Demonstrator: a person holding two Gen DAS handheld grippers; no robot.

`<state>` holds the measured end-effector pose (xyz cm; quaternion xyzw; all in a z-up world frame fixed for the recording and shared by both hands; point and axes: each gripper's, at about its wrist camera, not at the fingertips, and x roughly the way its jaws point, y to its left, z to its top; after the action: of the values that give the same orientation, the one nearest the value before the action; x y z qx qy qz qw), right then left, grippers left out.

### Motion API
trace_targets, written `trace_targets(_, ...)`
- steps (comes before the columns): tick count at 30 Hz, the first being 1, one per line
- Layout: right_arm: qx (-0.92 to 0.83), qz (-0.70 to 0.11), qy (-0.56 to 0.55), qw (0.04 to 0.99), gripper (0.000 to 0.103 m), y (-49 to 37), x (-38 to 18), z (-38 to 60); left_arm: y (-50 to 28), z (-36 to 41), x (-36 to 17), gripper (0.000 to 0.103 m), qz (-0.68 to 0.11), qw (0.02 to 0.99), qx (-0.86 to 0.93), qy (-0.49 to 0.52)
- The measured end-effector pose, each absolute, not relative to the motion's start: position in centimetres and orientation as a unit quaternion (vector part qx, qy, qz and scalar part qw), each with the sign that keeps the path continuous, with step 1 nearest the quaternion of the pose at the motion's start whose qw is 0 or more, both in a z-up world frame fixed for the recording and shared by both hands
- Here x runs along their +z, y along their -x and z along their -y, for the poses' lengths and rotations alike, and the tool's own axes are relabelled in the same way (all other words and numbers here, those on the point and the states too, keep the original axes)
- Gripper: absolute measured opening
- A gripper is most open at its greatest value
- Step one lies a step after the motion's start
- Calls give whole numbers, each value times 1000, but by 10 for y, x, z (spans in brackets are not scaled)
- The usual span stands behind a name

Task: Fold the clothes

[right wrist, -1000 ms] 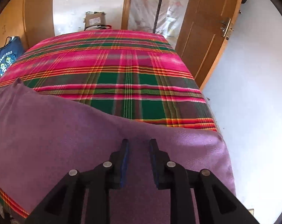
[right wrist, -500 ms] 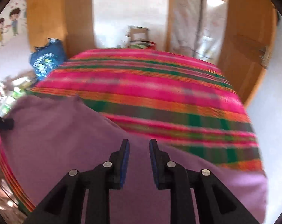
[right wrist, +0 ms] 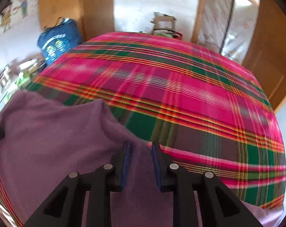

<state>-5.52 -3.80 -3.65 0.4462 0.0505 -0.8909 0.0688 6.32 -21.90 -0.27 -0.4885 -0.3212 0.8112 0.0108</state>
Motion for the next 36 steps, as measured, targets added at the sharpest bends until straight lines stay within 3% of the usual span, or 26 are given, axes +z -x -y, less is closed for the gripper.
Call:
trace_targets(11, -912, -10, -410, 23, 26, 29, -8, 29, -80, 250, 3, 30, 357, -6, 814, 458)
trace_targets(15, -921, -14, -384, 67, 26, 9, 6, 46, -81, 250, 7, 30, 352, -6, 818, 455)
trace_targets(19, -909, -51, -405, 81, 26, 9, -11, 66, -83, 251, 7, 30, 355, -4, 818, 453)
trace_targets(28, -903, -27, -426, 59, 26, 6, -20, 60, -89, 258, 12, 30, 353, -23, 821, 448)
trace_targets(36, -895, -57, -417, 145, 26, -10, -16, 102, -89, 254, 10, 29, 337, -38, 824, 454)
